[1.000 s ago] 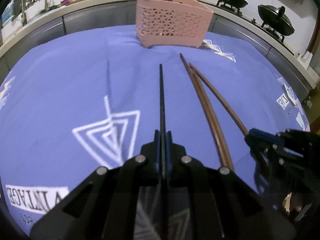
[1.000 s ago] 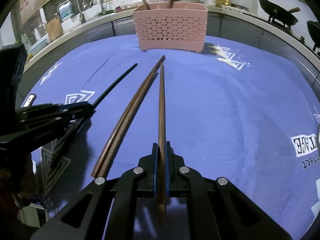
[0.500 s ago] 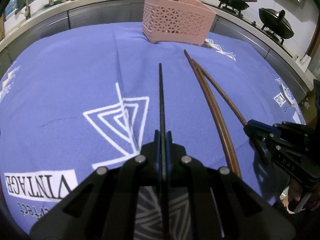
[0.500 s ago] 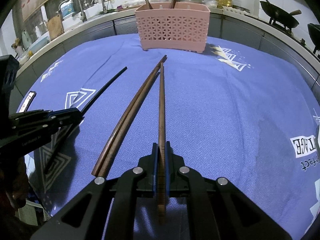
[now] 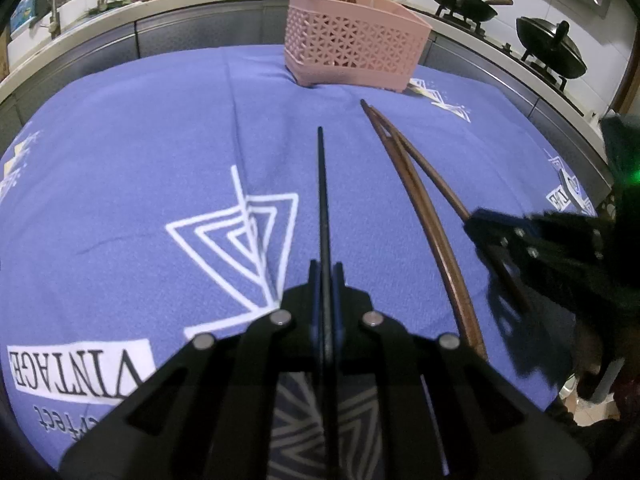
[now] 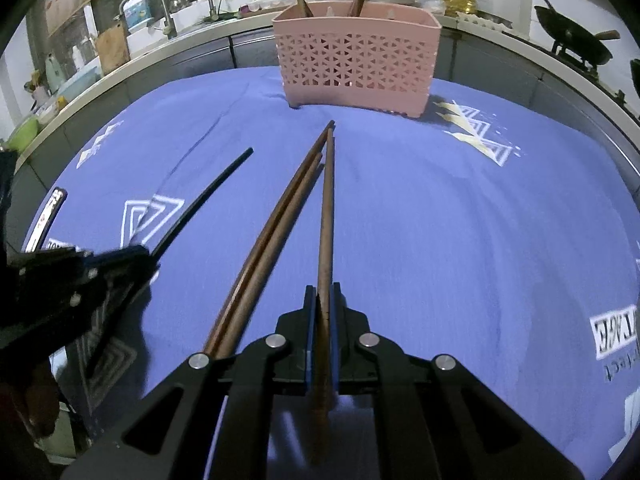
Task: Organize utensils
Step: 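Lift both held chopsticks and carry them toward the pink basket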
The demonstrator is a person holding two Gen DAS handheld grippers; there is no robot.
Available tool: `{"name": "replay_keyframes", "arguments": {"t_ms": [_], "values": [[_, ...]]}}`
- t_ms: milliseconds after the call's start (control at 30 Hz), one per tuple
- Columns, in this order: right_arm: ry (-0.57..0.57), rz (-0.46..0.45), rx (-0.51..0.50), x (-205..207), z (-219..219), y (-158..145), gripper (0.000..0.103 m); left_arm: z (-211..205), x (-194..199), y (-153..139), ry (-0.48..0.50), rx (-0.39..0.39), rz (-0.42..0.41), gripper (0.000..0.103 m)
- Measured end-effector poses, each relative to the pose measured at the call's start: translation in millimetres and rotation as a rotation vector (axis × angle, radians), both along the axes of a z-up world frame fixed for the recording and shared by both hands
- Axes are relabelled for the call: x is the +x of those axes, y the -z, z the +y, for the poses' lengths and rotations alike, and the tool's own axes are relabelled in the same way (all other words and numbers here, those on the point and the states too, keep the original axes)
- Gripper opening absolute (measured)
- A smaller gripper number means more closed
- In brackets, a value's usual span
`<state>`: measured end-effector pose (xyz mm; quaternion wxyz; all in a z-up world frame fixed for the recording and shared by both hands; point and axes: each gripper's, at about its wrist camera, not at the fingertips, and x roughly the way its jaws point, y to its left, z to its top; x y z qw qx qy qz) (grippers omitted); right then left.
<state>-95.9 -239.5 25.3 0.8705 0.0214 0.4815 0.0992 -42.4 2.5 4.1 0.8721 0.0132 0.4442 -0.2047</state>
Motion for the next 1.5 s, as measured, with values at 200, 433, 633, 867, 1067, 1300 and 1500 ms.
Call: {"name": "replay_keyframes", "arguments": {"t_ms": [200,433,633,867,1067,1300,1500], "values": [[-0.02,0.008,0.004,24,3,-1,0.007,1,2,0,0.0,-0.002,0.011,0.006],[-0.047,0.032,0.006,45,5,-2,0.008,-2,24,-5,0.022,-0.03,0.044,0.006],[-0.075,0.081,0.021,78,8,-4,0.008,-26,53,-14,0.061,0.024,0.006,0.006],[-0.127,0.154,0.013,126,14,-5,0.009,-41,73,-8,0.076,0.077,0.026,0.006],[-0.12,0.15,0.024,156,15,-2,0.009,-41,78,-6,0.069,0.072,0.018,0.006],[-0.122,0.148,0.061,166,8,-1,0.006,-45,86,-4,0.071,0.069,-0.015,0.0],[-0.148,0.05,0.14,123,-3,-27,0.006,-34,79,-18,0.062,-0.014,-0.026,0.0]]}}
